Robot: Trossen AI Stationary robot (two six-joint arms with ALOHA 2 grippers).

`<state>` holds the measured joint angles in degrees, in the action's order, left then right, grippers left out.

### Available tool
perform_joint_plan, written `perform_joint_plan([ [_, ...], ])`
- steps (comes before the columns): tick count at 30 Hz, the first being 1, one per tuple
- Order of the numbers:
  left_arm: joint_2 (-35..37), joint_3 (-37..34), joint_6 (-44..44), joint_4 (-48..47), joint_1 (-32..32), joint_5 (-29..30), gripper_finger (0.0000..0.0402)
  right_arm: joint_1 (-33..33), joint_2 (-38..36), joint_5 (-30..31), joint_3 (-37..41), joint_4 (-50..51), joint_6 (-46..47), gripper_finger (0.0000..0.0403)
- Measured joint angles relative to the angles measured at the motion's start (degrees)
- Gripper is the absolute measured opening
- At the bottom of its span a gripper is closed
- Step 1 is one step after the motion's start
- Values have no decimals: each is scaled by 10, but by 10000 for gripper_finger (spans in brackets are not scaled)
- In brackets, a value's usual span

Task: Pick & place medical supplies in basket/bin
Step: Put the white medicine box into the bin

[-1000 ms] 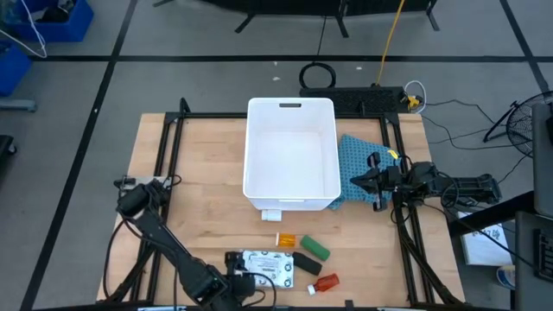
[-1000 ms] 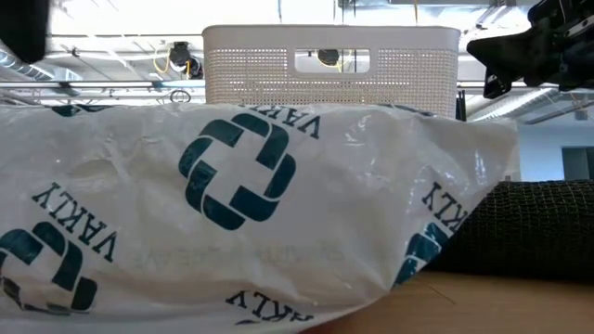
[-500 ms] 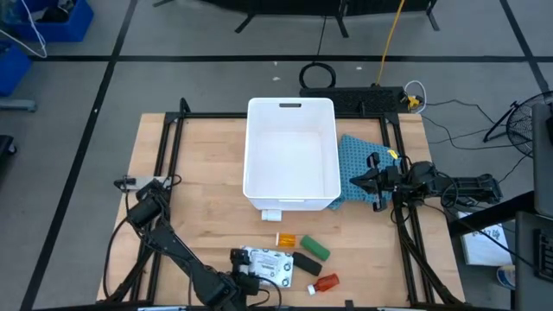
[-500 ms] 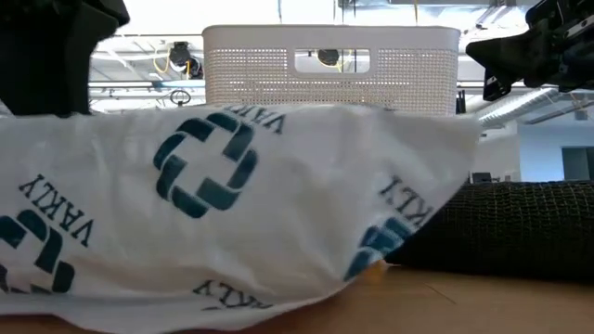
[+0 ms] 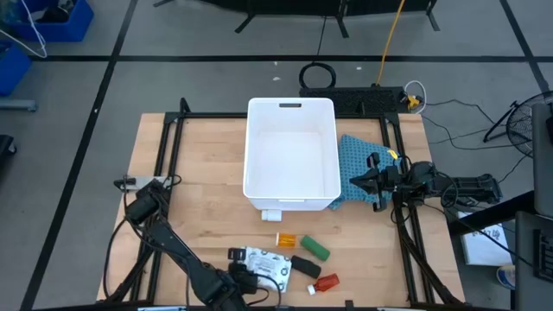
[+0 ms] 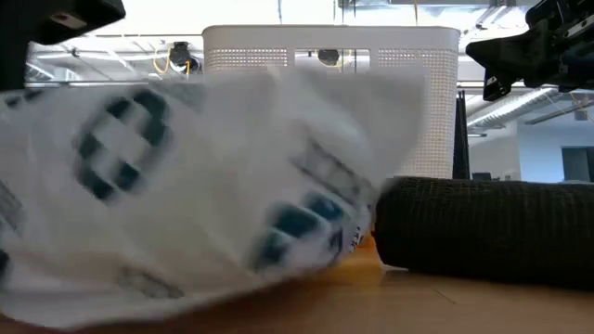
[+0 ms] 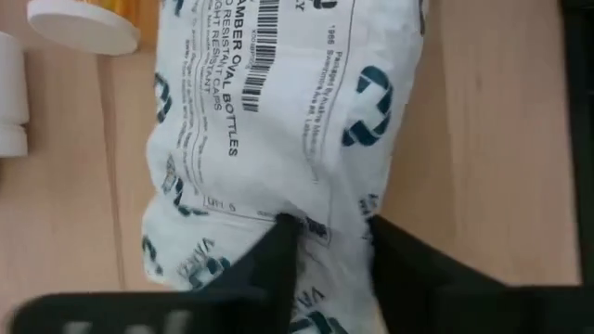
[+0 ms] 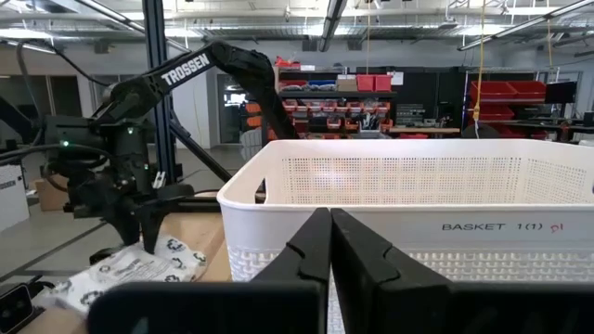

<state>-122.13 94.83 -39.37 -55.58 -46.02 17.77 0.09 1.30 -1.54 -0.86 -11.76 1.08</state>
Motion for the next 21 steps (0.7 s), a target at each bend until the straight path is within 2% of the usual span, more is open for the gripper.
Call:
perform_joint_plan([
  [6,21,-1,14,8,2,-2,7,0,0,0,0,0,0,0],
  [16,31,-1,62,14,8,83,1,0,0,2,0,0,0,0],
  [21,74,-1,86,24,8,119,1,0,0,2,0,0,0,0],
])
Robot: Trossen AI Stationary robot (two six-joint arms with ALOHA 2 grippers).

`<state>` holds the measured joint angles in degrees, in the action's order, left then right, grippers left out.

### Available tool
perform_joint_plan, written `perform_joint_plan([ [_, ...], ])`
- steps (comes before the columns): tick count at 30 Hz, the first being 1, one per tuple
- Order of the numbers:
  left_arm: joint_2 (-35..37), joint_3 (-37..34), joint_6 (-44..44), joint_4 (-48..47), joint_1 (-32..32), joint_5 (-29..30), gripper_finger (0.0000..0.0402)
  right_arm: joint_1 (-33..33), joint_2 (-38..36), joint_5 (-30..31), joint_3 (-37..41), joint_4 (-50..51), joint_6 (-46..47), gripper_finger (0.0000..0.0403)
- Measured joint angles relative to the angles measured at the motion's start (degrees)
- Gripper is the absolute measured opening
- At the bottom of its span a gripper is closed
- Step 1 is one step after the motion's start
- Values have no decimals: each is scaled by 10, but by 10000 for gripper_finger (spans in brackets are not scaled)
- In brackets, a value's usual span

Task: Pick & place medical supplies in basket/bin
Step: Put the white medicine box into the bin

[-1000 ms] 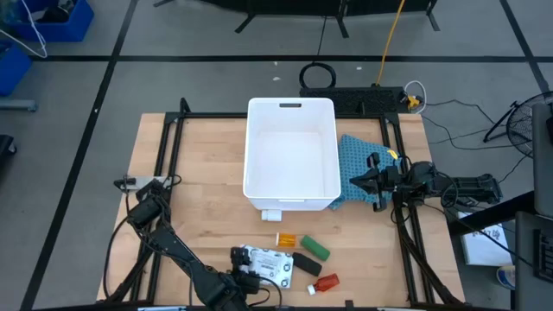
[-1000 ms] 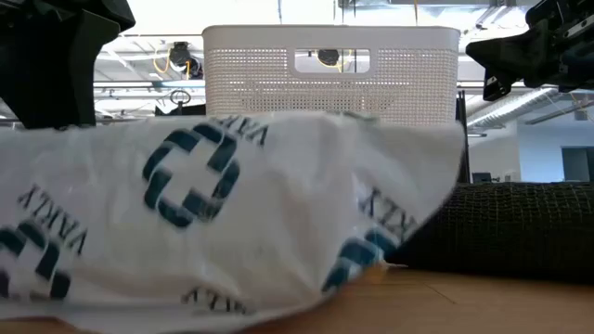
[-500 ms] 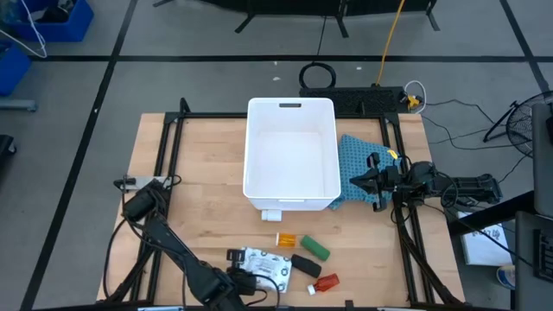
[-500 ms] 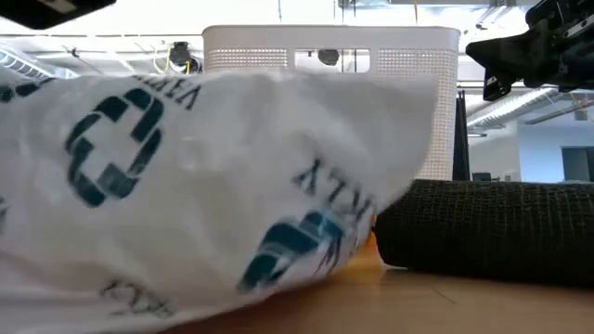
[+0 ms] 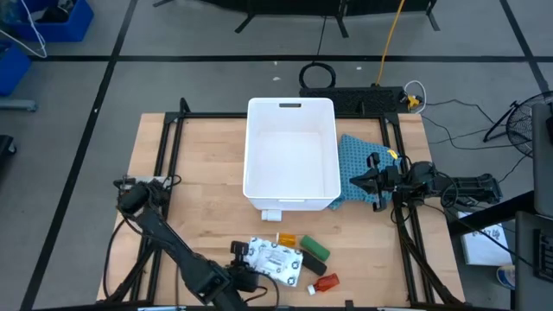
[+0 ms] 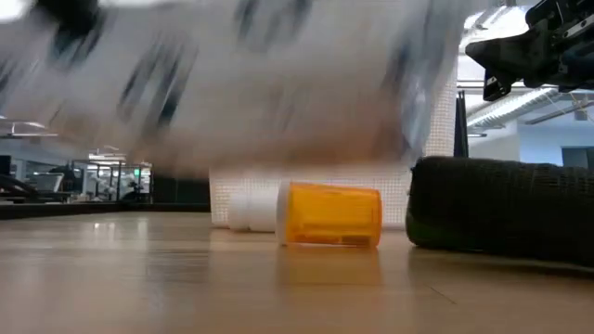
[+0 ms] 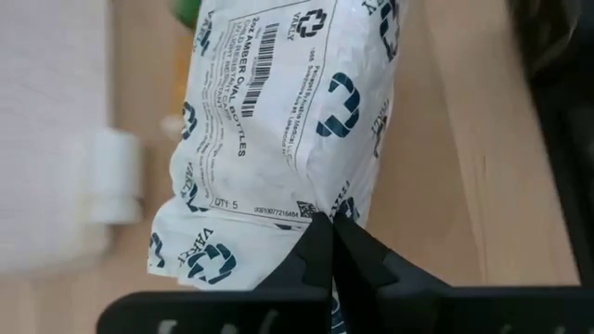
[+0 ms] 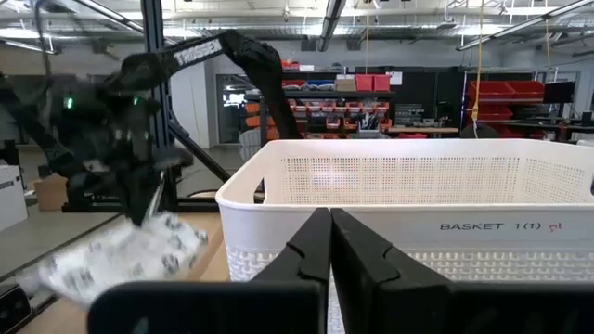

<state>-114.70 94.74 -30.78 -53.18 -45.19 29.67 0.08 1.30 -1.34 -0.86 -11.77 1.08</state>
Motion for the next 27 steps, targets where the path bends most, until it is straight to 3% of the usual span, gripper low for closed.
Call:
perform_joint_plan([
  [10,174,-5,84,2,-52,173,1,0,0,0,0,0,-2,0],
  [16,303,-63,192,55,-63,263,0,0,0,0,0,-1,-2,0],
  [19,376,-136,298,172,-35,246,0,0,0,0,0,-4,-6,0],
  [23,481,-277,430,378,21,166,0,0,0,-1,0,-4,-6,0],
  [27,579,-435,493,576,71,108,0,0,0,-2,0,-4,-1,0],
])
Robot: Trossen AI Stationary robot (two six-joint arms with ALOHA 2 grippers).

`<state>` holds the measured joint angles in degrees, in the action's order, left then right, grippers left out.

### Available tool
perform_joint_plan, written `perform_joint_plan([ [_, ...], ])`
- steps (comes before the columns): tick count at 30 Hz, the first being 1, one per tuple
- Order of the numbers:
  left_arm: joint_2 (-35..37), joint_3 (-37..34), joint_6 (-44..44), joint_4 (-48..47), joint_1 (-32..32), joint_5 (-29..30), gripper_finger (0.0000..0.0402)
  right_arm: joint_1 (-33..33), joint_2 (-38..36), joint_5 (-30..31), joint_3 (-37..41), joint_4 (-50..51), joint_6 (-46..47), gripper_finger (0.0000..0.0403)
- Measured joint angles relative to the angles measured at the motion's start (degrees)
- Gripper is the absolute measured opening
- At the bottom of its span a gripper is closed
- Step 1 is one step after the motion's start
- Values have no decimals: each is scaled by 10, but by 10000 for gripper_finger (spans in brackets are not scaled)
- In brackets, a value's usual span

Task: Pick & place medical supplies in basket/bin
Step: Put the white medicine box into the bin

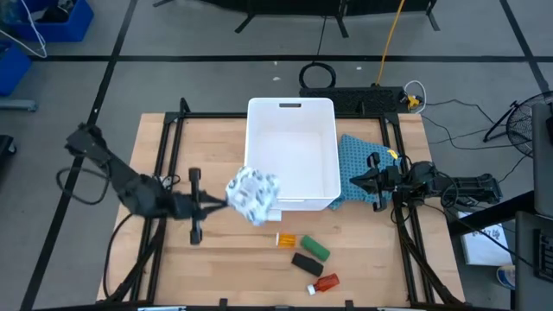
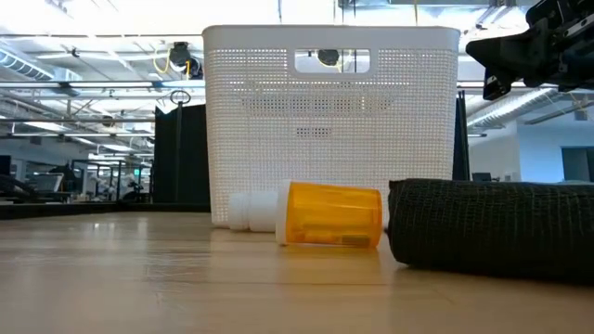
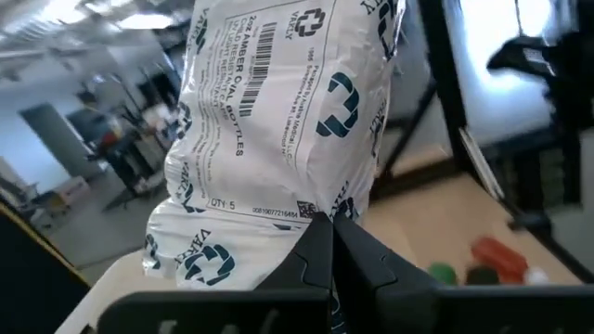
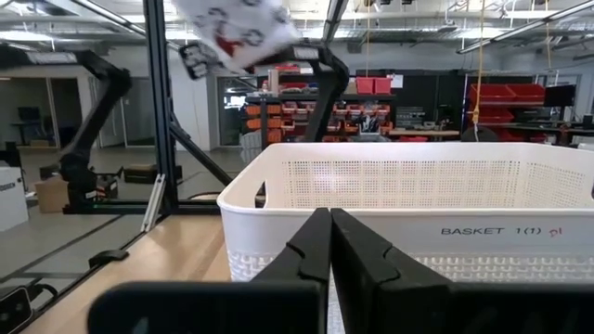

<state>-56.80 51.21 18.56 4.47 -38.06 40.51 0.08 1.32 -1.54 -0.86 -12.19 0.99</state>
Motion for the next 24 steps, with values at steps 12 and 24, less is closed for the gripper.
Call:
perform_joint_plan([
  [12,198,-238,-31,164,87,-31,0,0,0,-1,0,3,13,0],
  [24,111,-106,-149,32,240,-81,0,0,0,-1,0,5,21,0],
])
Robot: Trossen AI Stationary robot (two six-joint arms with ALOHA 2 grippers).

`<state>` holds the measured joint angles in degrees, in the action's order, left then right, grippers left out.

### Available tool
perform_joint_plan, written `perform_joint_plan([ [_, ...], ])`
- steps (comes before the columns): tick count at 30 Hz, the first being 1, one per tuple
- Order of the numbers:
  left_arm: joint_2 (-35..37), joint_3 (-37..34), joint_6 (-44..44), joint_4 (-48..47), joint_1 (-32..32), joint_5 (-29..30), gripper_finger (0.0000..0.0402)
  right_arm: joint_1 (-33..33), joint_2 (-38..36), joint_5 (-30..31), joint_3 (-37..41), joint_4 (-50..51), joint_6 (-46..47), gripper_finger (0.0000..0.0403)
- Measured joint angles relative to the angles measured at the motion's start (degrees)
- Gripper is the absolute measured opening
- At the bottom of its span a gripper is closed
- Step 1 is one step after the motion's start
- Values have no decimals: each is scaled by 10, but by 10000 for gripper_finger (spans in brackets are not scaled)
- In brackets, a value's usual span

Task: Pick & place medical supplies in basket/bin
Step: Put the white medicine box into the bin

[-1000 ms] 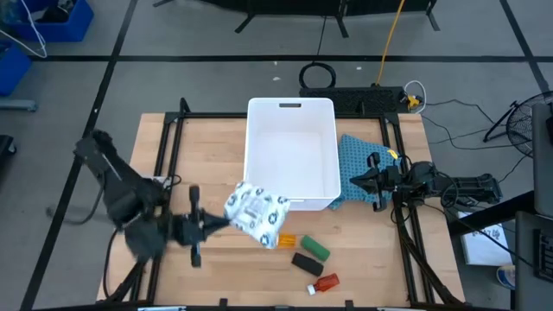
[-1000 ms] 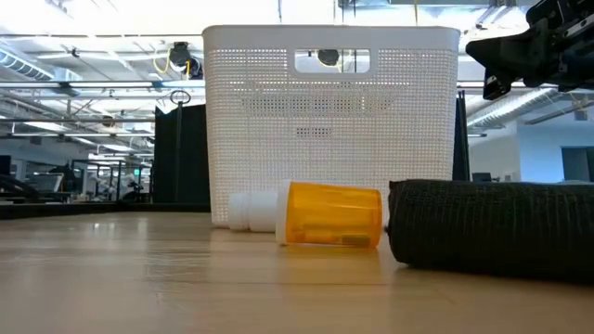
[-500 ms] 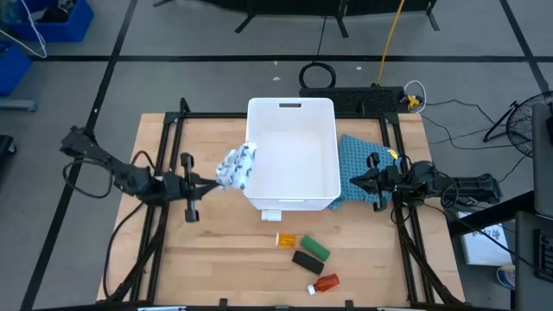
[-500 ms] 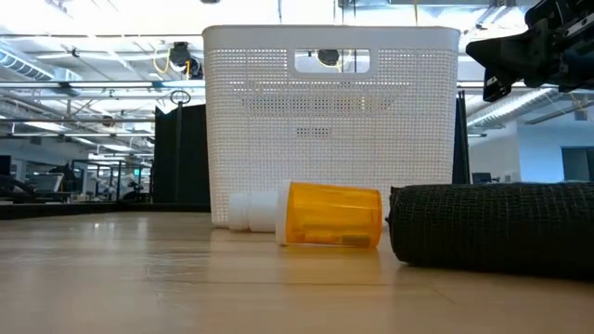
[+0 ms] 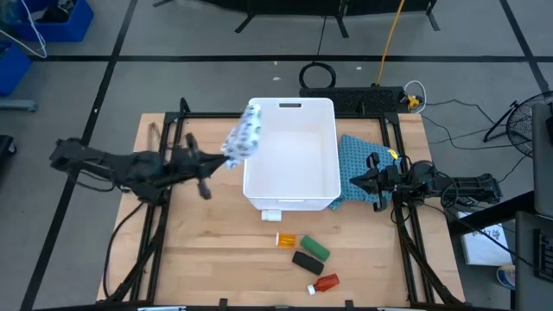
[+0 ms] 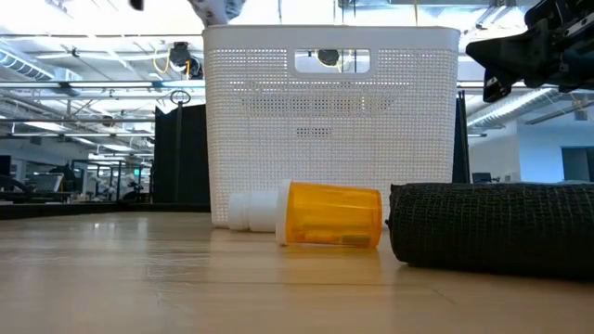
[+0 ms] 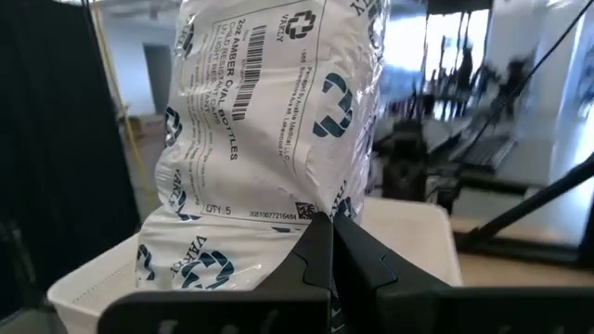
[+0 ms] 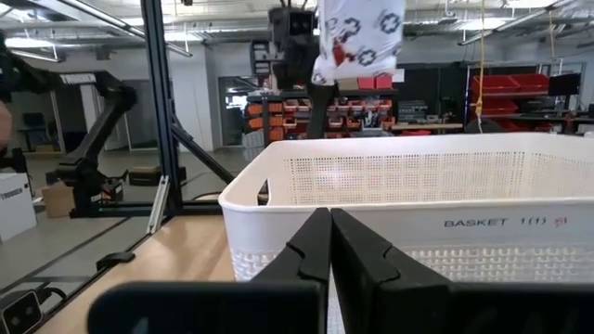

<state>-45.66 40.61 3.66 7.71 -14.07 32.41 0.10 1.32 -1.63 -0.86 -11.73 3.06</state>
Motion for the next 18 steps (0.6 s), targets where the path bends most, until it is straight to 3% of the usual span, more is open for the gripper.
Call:
perform_joint_plan([
  [8,-213,261,-19,-230,98,-108,0,0,0,0,0,7,8,0],
  [11,-290,351,-28,-323,116,-124,0,0,0,0,0,14,8,0],
  [18,-420,485,-39,-450,142,-162,0,0,0,0,0,18,8,0],
])
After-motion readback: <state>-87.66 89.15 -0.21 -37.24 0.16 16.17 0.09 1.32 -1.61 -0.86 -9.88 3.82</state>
